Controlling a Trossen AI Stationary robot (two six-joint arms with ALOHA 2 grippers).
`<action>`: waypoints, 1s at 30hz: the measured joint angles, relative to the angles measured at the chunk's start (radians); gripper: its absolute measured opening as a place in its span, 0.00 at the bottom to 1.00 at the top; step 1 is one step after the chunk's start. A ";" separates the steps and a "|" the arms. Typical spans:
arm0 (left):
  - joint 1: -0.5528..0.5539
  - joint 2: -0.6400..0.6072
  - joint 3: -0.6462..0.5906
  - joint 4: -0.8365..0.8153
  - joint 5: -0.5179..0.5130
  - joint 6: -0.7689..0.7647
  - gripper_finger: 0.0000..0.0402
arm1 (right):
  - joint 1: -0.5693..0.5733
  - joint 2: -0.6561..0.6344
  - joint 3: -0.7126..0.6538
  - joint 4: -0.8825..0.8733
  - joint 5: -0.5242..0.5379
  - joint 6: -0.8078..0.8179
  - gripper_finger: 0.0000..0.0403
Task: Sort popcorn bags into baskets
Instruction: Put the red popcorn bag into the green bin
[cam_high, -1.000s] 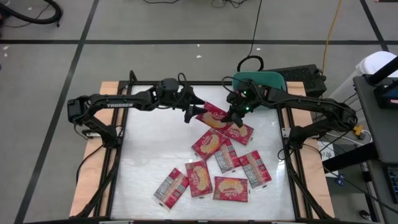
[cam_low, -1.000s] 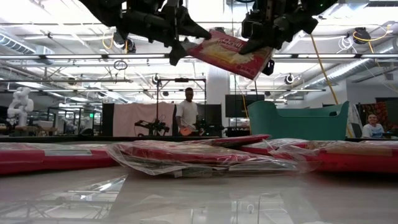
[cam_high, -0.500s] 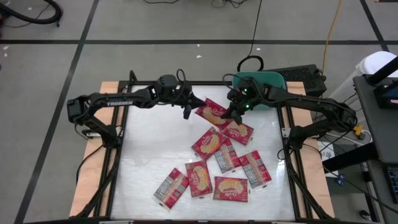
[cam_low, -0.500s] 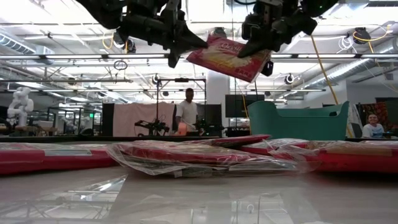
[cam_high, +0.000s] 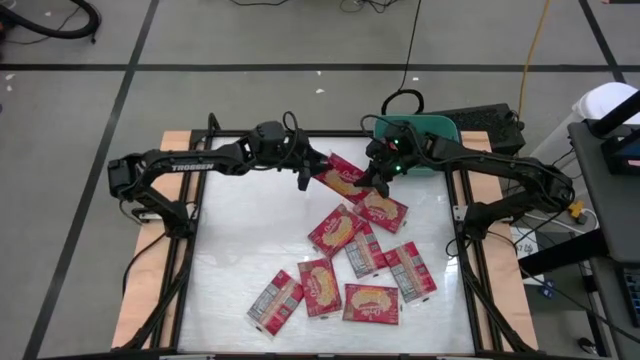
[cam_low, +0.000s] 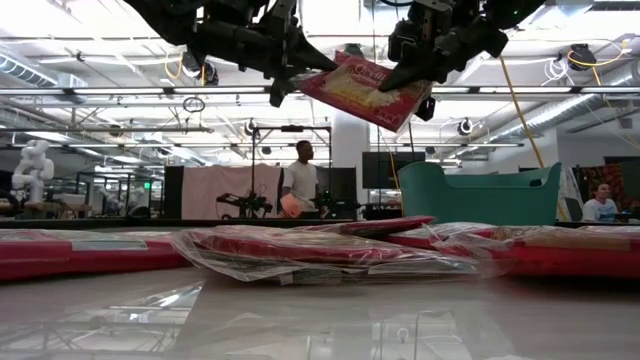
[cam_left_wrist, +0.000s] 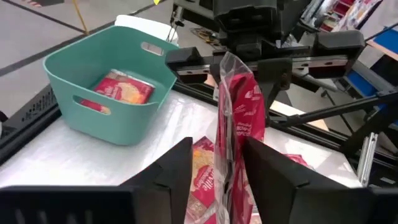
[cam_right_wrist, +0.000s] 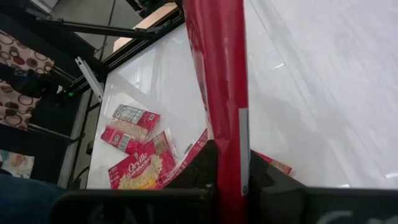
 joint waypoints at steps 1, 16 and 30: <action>0.002 0.000 0.000 0.001 0.008 0.001 0.37 | 0.000 0.000 0.000 0.001 0.000 0.000 0.04; 0.042 0.078 0.000 0.159 0.106 -0.096 0.10 | -0.050 -0.028 -0.001 0.037 -0.021 0.105 0.10; 0.159 -0.028 -0.001 0.157 0.099 -0.235 0.05 | -0.202 -0.188 0.002 0.009 0.002 0.101 0.39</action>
